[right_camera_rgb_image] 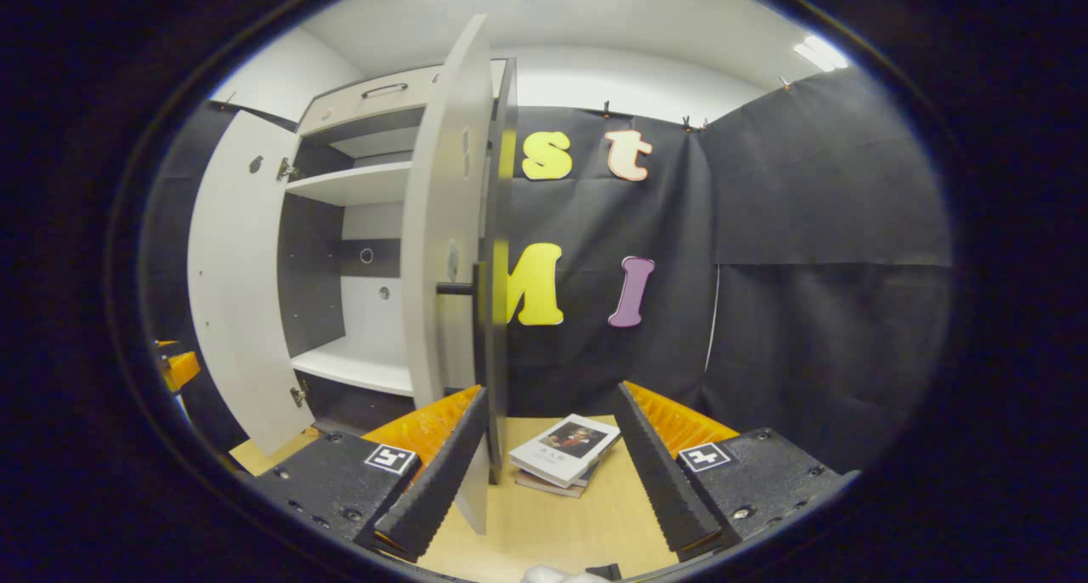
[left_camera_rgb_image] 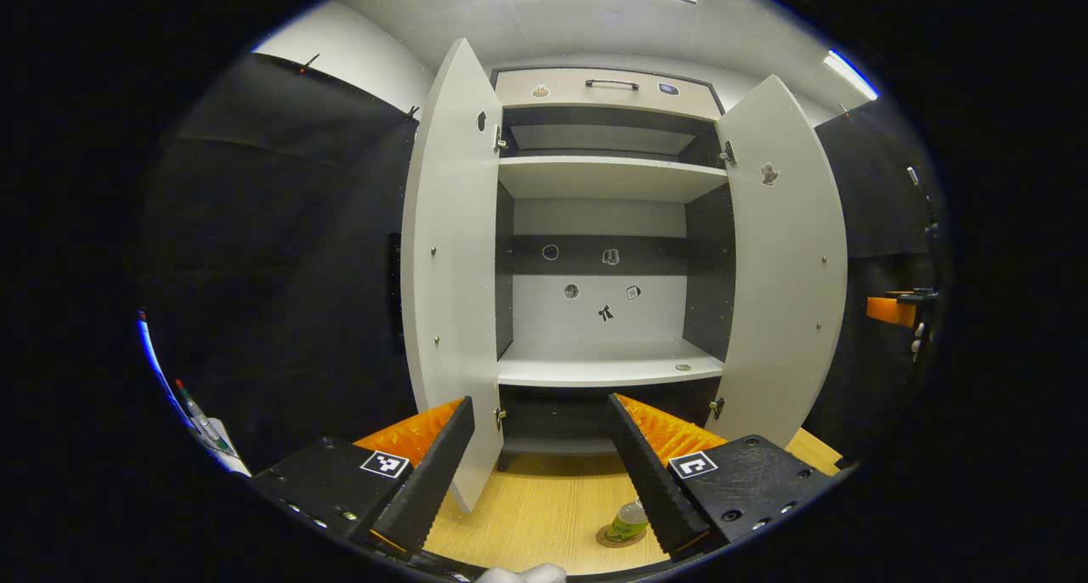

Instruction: Grasp the bottle in the cabinet with the left hand and place it on the coaster, then close the right door with the right hand and the left door with the left hand.

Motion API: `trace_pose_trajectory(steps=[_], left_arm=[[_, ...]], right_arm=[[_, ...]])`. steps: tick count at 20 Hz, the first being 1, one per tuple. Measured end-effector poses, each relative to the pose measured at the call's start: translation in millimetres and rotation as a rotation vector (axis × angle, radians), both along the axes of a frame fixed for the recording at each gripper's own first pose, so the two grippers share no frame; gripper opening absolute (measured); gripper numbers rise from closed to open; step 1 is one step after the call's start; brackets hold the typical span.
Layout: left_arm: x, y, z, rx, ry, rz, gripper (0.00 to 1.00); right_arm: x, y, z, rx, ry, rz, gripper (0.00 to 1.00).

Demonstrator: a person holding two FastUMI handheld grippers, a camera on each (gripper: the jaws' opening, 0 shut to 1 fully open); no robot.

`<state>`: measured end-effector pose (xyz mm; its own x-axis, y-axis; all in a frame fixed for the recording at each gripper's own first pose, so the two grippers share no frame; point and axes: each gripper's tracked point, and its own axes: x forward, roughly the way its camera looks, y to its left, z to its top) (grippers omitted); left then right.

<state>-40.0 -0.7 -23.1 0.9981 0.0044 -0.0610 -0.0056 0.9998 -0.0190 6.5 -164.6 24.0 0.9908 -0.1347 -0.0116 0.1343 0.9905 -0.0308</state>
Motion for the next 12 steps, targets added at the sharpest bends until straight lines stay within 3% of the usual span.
trace_pose_trajectory(steps=[8, 12], left_arm=[[-8.3, -19.0, 7.1, -0.001, 0.027, 0.139, 0.95], [-13.0, -29.7, 10.3, 0.010, 0.033, 0.213, 0.95]], right_arm=[[66.7, 2.6, 20.1, 0.032, 0.012, 0.220, 0.98], [77.2, 14.8, 22.9, -0.006, 0.028, 0.342, 0.97]])
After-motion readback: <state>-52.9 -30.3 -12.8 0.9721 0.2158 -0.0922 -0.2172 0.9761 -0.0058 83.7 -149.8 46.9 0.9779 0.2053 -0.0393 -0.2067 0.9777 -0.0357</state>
